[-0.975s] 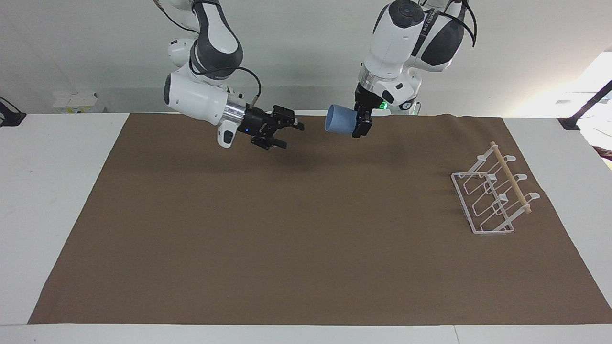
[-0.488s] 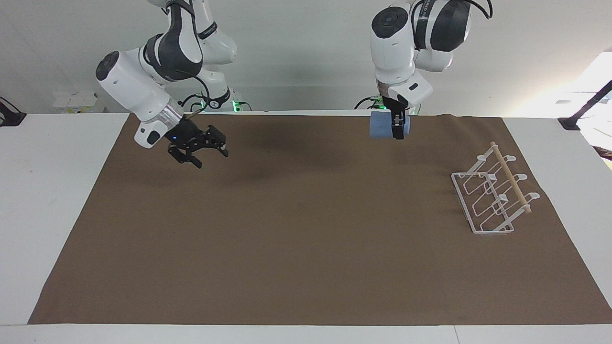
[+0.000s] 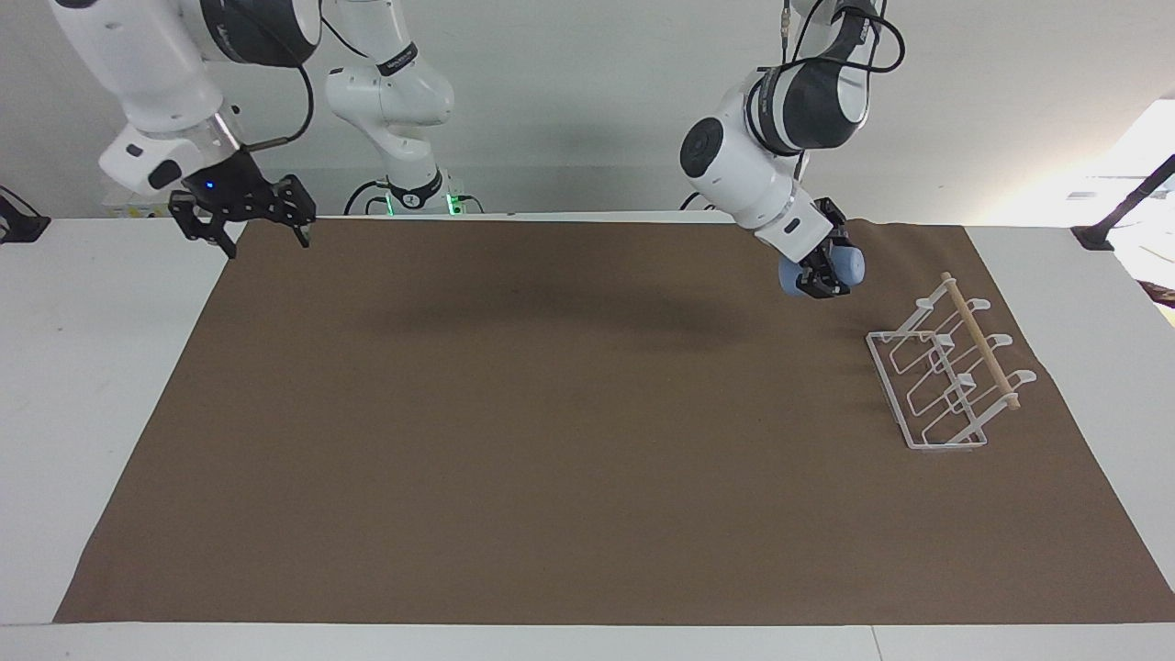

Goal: Hang cup on cup holder
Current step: 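Carry the cup with the left gripper over the wire cup holder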

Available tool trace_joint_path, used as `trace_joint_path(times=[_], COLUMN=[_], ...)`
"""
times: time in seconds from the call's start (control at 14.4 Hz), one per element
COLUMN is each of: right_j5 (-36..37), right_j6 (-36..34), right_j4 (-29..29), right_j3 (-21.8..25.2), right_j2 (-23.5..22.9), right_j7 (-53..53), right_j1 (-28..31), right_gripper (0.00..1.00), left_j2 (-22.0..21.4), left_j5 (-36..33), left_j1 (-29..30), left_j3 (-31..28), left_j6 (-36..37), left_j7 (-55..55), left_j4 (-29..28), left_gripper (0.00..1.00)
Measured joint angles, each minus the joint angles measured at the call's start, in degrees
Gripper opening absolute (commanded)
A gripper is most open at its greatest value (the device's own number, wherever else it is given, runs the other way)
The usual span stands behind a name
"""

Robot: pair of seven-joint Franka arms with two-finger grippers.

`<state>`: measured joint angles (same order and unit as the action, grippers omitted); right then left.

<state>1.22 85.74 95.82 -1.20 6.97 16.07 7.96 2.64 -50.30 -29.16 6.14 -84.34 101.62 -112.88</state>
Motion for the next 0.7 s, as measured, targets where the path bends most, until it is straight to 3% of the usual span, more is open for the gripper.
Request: trace_joint_path(times=[0.21, 0.42, 0.56, 0.7], right_j5=[0.35, 0.47, 0.53, 0.73], right_j6=[-4.69, -7.18, -7.74, -7.89], right_j4=[-3.14, -4.36, -4.86, -5.11], right_j3=[0.0, -0.47, -0.19, 1.34], right_j2=[-0.41, -2.01, -2.96, -3.61], right_j7=[-0.15, -1.66, -1.89, -2.27], right_j1=[0.97, 0.86, -0.12, -2.29], right_gripper=[0.99, 0.99, 0.99, 0.99], left_j2=[5.81, 14.87, 20.46, 23.19], left_j5=[-15.87, -31.14, -35.92, -37.56], left_j1=[3.76, 9.07, 11.32, 11.68], left_j3=[-0.26, -1.13, -1.35, -1.33], left_j6=[0.3, 3.02, 3.31, 3.83], left_j7=[3.01, 7.73, 9.83, 10.29], left_j4=[1.18, 8.31, 13.4, 16.5], left_gripper=[0.0, 0.0, 0.0, 0.0])
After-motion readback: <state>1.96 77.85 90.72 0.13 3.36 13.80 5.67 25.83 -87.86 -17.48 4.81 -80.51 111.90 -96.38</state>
